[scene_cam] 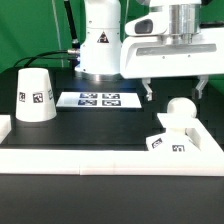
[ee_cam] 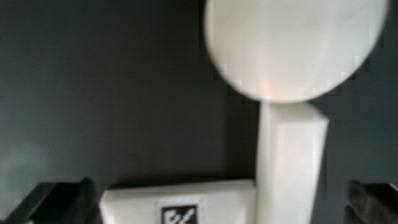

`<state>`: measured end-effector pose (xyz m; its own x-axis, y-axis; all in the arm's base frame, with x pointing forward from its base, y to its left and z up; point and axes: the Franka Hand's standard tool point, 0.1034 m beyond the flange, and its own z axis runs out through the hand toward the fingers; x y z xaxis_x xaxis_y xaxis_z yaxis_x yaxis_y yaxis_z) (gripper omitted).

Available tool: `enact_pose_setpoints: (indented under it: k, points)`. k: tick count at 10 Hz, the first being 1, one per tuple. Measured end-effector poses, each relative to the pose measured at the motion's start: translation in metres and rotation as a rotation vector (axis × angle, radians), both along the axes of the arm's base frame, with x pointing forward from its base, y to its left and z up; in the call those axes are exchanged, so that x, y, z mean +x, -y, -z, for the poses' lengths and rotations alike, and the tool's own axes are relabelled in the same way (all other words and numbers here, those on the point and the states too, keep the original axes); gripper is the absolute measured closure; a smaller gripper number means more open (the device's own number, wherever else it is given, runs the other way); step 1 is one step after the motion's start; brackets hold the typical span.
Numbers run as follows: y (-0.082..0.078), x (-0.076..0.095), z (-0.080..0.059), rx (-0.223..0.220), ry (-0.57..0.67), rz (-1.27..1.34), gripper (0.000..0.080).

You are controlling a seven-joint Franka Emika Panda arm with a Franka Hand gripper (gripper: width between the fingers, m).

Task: Assemble lamp

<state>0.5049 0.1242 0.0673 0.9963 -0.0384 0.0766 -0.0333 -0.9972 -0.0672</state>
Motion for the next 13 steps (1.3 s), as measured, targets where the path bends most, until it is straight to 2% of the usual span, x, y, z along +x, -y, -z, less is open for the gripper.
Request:
enact_pose_setpoints:
  k: [4, 8, 10, 11, 13]
  points:
    - [-0.027, -0.009, 0.001, 0.006, -0.005, -0.018, 0.0101]
    - [-0.027, -0.012, 0.002, -0.001, -0.038, -0.029, 0.0101]
    - [-0.022, -0.019, 0.003, -0.022, -0.175, -0.047, 0.0101]
    - [-0.022, -0.016, 0.002, -0.029, -0.23, -0.049, 0.0101]
    - [-0.025, -0.02, 0.006, -0.036, -0.365, -0.07, 0.0101]
